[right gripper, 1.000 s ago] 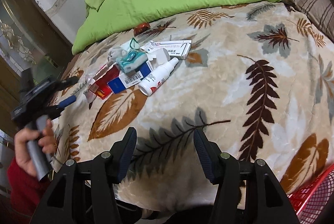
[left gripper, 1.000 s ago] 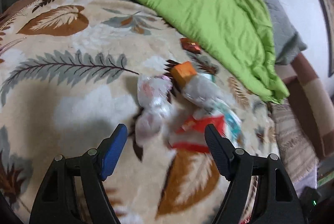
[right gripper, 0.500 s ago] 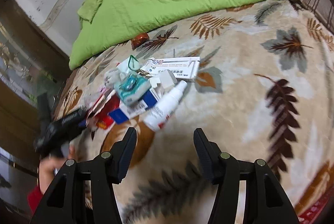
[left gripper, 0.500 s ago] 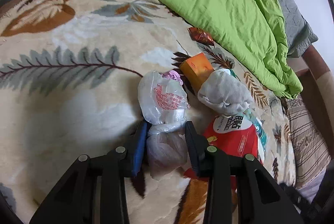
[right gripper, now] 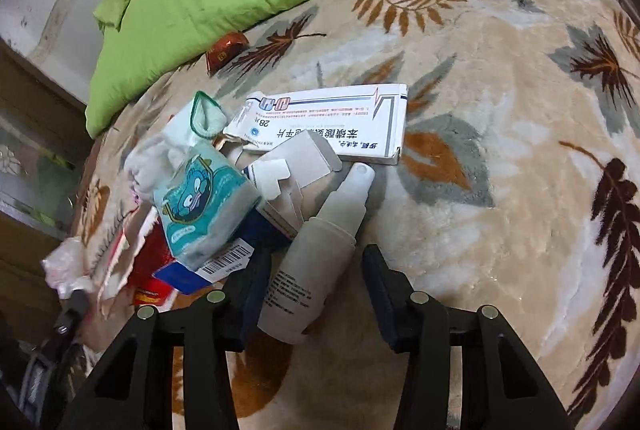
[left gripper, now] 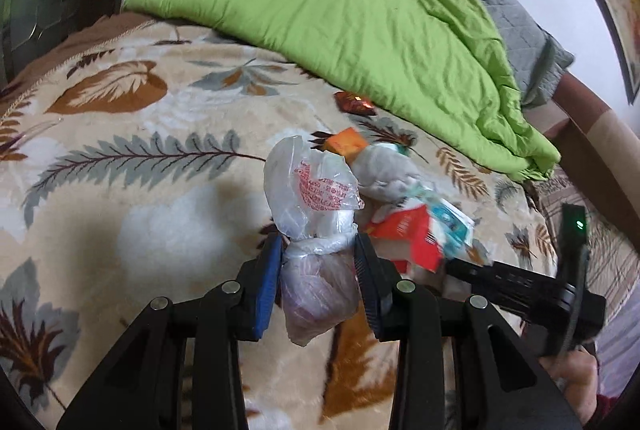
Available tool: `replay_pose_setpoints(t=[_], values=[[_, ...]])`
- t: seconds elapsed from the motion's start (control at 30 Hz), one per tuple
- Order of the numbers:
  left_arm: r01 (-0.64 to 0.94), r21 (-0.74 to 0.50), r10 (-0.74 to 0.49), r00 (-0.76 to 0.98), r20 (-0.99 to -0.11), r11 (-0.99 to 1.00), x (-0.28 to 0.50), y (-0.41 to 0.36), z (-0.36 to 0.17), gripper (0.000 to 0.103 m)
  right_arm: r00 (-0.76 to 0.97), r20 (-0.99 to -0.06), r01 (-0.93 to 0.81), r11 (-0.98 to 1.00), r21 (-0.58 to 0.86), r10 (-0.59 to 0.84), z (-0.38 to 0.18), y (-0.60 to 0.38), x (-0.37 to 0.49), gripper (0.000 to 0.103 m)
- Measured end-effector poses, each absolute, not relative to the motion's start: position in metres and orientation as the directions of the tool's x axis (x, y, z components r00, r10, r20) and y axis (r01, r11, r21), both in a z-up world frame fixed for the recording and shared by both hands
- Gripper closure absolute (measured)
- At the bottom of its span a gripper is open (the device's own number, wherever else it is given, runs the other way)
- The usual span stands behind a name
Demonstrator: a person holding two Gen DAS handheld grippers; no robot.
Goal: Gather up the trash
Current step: 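Grasp the white spray bottle with the right tool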
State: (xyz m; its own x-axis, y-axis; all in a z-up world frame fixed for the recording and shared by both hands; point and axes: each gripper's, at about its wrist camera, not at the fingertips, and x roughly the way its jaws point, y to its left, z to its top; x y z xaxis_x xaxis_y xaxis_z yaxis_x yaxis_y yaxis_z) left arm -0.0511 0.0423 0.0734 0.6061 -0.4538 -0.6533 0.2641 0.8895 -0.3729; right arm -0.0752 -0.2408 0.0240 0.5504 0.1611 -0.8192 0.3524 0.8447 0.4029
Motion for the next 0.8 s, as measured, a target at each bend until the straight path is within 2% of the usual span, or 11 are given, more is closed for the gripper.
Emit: replay_pose_setpoints(t=[0.07, 0.13, 0.57, 0.8], values=[[0.285, -0.37, -0.465, 0.604, -0.647, 0.884, -0.06, 0.037, 0.076, 0.068, 0.553, -0.818, 0.328, 0.861, 0.389, 0.159, 0.025, -0.239, -0.078, 0.062], [0.303, -0.361, -0.471, 0.602, -0.645, 0.882, -0.069, 0.03, 0.077, 0.068, 0.561, -0.812, 0.305, 0.873, 0.381, 0.159, 0.028, -0.238, -0.084, 0.064], [0.394, -0.297, -0.484, 0.564, -0.669, 0.87, -0.116, -0.002, 0.072, 0.068, 0.577, -0.808, 0.21, 0.935, 0.286, 0.118, 0.039, -0.221, -0.128, 0.068], [0.379, -0.292, -0.467, 0.545, -0.697, 0.878, -0.11, -0.003, 0.062, 0.068, 0.536, -0.831, 0.236, 0.918, 0.319, 0.151, 0.027, -0.23, -0.123, 0.068]])
